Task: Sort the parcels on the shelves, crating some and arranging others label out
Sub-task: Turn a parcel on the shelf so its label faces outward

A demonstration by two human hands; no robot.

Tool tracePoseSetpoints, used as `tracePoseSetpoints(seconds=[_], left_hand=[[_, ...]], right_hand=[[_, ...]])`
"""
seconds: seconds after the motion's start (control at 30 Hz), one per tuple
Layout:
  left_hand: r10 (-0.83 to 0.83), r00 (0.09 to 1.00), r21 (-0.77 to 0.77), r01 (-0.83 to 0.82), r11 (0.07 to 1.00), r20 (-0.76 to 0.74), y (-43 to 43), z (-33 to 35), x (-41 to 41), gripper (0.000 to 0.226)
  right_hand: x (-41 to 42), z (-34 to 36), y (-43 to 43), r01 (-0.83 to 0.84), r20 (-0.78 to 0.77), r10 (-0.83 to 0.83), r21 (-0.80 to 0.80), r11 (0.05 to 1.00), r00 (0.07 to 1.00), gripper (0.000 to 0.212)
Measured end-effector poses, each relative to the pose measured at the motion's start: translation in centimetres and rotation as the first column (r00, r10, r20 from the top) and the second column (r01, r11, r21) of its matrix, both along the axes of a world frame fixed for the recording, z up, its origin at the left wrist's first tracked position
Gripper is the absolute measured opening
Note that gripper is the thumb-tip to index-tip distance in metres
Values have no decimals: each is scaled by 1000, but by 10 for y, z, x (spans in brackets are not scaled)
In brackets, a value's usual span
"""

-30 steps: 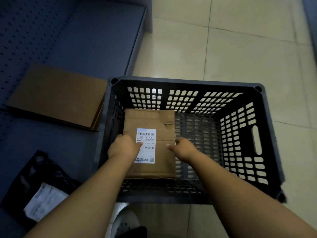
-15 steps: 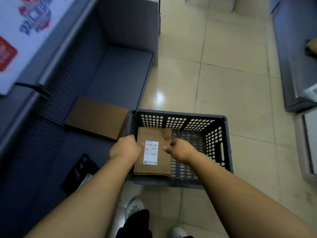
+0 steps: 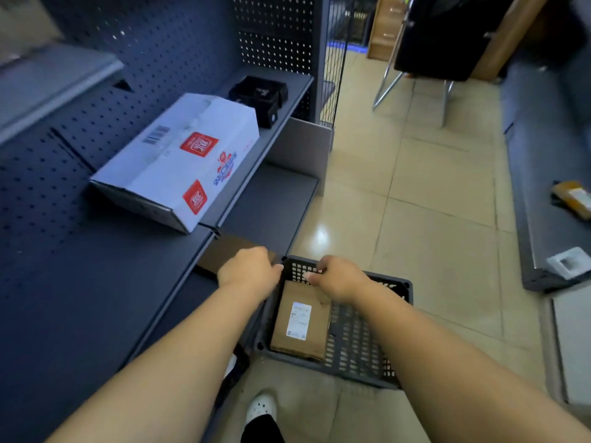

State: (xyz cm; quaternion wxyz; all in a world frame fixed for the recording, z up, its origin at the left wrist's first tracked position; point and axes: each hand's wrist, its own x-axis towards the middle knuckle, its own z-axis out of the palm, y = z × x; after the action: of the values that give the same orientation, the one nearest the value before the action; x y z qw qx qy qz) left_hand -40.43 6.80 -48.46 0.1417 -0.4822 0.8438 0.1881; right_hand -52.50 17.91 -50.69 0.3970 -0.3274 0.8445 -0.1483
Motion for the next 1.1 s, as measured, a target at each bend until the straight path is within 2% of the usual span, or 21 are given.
tracePoseSetpoints(seconds=[0.2,0.37,0.6,0.83,1.1], left_hand=[[49,997,-120,-56,991,-61,8,93,30,40],[93,990,-233,-117,966,-109,13,158,61,39],[142,972,-343,-199,918,-184,22,232,101,35],[173,918,-476,-339,811,-357,32,307,150,35],[164,806,-540,-517,664,-569,38,377,217,25]], right_hand=[[26,87,-8,-88,-87,79,-115,989,993,45],[57,151,-23,-227,-176,195,-184,956,965,39],[93,238,-36,-284,-277,186,-373,883,943,39],[135,311,-49,-293,-372,82,-559,775,925,33],[190,374,-70,-373,-418,82,-687,624,905,25]])
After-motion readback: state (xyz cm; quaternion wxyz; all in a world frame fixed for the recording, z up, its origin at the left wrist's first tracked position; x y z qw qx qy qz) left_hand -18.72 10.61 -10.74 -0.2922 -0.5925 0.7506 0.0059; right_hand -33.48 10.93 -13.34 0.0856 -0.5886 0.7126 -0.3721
